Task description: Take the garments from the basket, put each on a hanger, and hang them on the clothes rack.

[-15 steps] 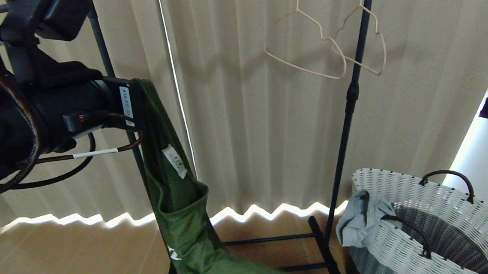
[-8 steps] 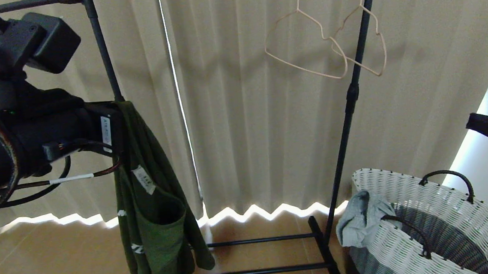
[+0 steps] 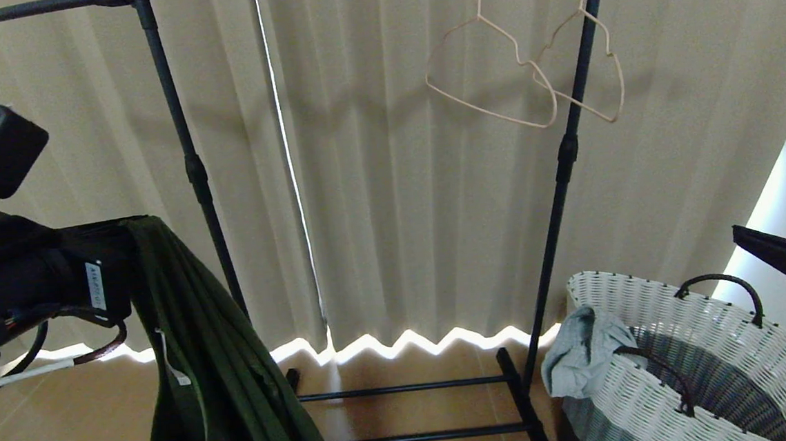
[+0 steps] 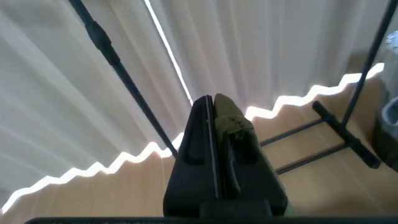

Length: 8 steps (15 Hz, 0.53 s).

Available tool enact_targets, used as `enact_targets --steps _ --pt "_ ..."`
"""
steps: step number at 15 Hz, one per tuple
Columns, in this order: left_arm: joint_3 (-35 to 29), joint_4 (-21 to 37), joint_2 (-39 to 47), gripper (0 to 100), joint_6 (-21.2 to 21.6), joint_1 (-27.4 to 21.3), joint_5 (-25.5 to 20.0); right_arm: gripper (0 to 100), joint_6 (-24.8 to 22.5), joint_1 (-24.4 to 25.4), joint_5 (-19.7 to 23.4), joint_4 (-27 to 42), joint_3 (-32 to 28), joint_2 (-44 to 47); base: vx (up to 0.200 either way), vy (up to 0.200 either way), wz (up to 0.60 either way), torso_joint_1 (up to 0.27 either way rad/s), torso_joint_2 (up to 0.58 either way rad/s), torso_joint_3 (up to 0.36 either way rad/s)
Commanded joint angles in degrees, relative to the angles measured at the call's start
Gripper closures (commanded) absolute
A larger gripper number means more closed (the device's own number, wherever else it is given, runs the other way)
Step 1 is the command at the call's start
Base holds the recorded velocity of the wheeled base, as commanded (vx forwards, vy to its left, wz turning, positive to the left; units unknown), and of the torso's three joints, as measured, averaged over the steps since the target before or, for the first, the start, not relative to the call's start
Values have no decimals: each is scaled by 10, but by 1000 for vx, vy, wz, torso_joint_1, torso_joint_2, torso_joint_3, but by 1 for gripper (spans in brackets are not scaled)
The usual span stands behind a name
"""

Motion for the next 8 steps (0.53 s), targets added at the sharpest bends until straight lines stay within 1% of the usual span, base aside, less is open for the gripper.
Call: enact_targets --steps 1,4,5,8 --pt "18 -2 -13 100 0 20 -2 0 -1 -12 -2 -1 5 2 0 0 0 0 0 0" --pt "33 -3 -24 100 -9 18 -22 0 -1 -26 -2 -24 11 9 0 0 0 0 0 0" --pt "35 -5 -29 100 -10 17 -49 0 -2 -35 -2 -52 23 18 0 0 0 0 0 0" --pt "33 -28 -25 100 -15 21 -50 0 -23 -36 -1 -106 44 26 0 0 0 0 0 0"
